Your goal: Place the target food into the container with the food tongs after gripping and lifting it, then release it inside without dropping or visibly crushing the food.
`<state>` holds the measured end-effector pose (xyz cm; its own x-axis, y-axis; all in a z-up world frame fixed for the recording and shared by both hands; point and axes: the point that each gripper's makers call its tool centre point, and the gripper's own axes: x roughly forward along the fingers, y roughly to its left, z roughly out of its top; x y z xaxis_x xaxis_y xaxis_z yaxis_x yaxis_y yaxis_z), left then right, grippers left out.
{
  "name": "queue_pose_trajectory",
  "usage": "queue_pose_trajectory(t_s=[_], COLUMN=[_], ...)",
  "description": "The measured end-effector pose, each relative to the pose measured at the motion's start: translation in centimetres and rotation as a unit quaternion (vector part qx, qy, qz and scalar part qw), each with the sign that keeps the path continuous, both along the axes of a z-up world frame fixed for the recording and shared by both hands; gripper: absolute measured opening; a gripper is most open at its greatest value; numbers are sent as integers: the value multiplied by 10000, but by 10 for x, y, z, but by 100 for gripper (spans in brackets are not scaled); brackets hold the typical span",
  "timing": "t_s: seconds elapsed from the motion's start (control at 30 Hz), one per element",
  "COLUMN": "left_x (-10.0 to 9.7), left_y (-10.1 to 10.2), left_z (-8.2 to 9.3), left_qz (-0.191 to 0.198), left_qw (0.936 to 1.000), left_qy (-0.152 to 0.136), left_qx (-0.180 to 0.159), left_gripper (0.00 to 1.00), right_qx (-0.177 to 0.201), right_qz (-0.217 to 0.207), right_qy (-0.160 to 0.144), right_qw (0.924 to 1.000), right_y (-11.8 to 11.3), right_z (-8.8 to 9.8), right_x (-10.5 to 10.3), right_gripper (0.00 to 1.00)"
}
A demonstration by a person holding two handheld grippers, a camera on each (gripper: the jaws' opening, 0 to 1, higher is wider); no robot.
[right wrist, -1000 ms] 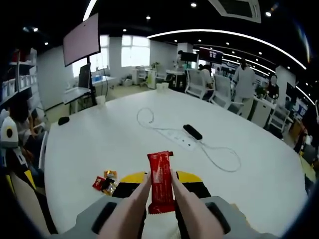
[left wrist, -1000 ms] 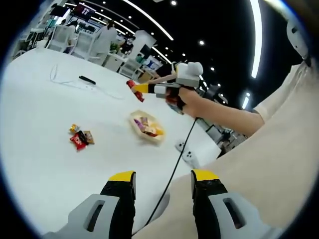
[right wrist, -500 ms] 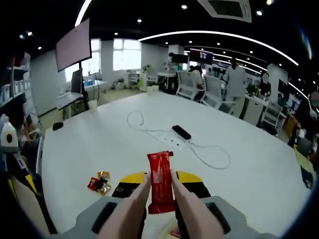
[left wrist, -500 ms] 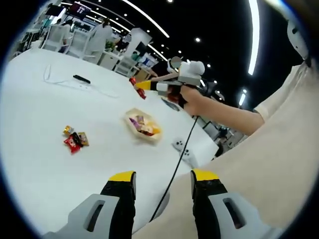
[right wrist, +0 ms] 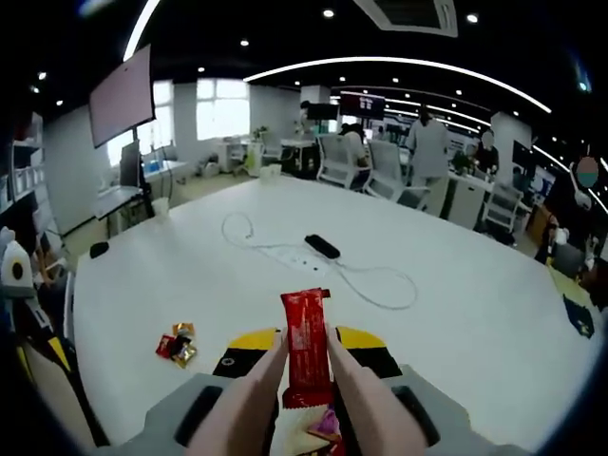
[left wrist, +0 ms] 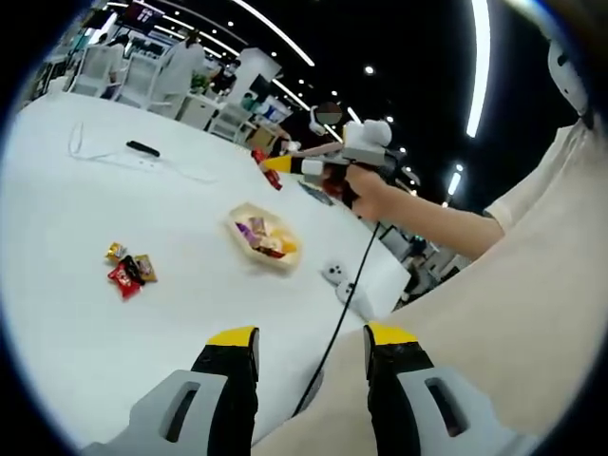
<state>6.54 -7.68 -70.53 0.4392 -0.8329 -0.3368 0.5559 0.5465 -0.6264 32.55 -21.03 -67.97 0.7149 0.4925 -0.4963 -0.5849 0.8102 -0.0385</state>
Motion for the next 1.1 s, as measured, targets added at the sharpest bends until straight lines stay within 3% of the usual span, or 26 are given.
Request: queue_pose_trajectory(t_s=[0.47, 1.1], left_x=[5, -4], left_y=[-8, -20], left_z=[-1, -2], left_qz=[-182, -632], left_qw=[9998, 9980], left_qy=[23, 53], left_qx=[-7, 35], left_gripper=[44, 43], right_qx=[88, 288], right_qz=[-370, -1079], right_qy=[-36, -27], right_qw=[9993, 9937], right_y=[-31, -78], right_z=[1, 7], right_x=[4, -16], right_gripper=[21, 21])
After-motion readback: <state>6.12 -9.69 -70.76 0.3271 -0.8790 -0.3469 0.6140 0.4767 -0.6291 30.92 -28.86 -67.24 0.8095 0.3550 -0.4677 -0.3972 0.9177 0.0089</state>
